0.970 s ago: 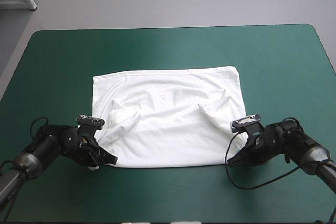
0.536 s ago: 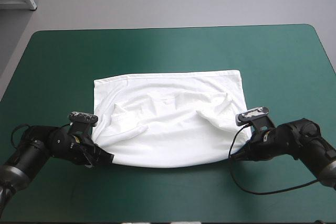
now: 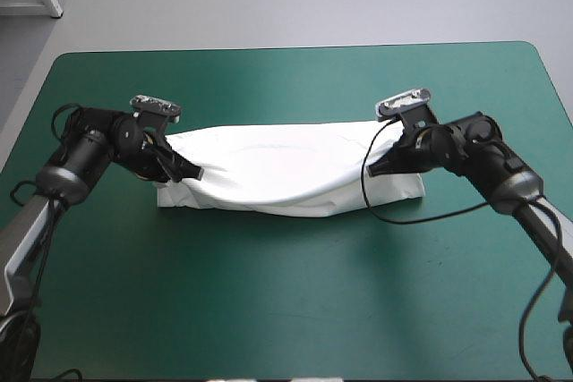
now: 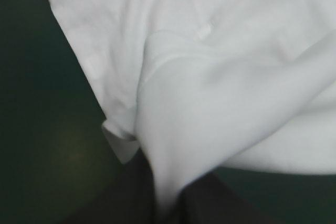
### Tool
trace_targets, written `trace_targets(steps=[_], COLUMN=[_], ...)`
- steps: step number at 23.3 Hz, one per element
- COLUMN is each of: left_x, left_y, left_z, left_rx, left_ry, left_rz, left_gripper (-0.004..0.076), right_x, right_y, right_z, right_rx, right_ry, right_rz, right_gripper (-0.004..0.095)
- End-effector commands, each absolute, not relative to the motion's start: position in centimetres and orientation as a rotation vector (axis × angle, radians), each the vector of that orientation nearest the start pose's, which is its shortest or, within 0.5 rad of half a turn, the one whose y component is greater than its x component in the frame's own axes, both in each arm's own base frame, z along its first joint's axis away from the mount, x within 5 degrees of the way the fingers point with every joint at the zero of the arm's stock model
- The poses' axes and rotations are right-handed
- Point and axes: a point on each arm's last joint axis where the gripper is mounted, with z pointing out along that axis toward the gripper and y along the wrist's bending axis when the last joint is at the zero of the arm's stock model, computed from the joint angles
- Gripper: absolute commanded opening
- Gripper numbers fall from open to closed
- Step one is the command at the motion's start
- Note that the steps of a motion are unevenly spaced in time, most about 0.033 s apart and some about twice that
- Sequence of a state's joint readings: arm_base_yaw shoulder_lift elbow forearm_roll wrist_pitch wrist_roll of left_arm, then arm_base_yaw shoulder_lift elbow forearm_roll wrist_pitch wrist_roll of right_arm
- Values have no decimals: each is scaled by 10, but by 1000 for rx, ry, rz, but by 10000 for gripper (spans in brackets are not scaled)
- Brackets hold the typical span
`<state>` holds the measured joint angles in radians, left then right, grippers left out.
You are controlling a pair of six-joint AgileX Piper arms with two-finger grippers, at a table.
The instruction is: Fold the cloth
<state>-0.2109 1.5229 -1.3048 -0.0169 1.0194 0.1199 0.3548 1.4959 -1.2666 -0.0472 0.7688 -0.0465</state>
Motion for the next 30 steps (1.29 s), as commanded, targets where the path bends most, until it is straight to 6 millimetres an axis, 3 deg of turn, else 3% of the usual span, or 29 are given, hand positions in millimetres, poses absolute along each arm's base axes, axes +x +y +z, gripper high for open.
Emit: trace_targets(steps=[1,6,8,12,14,15,19,21,23,25,30], left_x=[342,384,403,427,436,439,445,445,444,442,429], left_y=[-51,-39,-40,-42,-42,-42,-43,-43,-43,-43,-44], left_z=[338,340,329,302,290,288,286,287,291,303,352], left_rx=[377,360,346,347,349,346,324,323,323,309,302], left_ry=[2604,2519,2467,2428,2410,2400,2356,2351,2356,2361,2332], left_rz=[-33,-20,-19,-1,4,5,5,5,6,-3,-31], left_gripper=[20,19,19,20,55,102,412,542,594,595,592], right_x=[346,397,419,443,449,450,449,447,442,434,403], right_y=[109,107,110,118,121,123,123,122,121,119,109], right_z=[355,356,345,316,306,303,304,309,323,340,390], right_rx=[-455,-398,-395,-396,-365,-358,-346,-311,-296,-280,-261], right_ry=[2266,2238,2241,2256,2265,2269,2268,2262,2236,2202,2128], right_rz=[-21,-19,-27,-20,26,42,56,73,82,92,97], right_gripper=[-16,-18,-18,-13,59,128,555,701,736,721,698])
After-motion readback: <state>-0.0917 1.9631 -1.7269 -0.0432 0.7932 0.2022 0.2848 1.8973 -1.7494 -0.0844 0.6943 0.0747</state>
